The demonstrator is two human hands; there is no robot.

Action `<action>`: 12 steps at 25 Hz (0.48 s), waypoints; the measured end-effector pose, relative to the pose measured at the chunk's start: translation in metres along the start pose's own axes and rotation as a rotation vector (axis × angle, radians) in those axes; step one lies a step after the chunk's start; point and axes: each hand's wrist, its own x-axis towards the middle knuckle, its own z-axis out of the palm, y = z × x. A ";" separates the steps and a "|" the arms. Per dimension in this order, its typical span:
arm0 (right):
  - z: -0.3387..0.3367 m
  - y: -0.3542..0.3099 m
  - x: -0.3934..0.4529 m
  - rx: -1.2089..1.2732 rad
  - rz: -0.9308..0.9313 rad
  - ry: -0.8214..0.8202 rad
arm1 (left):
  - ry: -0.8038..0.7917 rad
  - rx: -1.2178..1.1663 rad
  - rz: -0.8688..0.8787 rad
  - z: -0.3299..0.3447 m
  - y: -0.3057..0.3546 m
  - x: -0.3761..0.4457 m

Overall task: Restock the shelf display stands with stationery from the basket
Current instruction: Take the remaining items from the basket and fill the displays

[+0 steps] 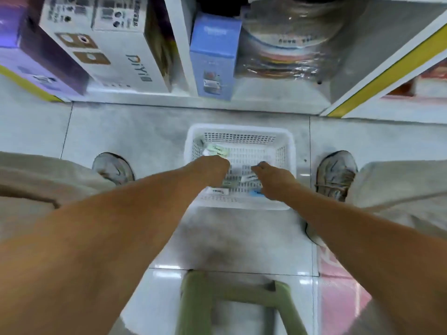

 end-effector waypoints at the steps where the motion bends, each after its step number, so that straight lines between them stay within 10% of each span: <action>1: 0.006 -0.003 0.003 -0.049 -0.022 0.007 | 0.016 0.016 0.016 0.012 0.002 0.008; 12: 0.026 -0.012 0.028 -0.266 -0.004 0.004 | -0.088 0.162 0.235 0.047 0.017 0.047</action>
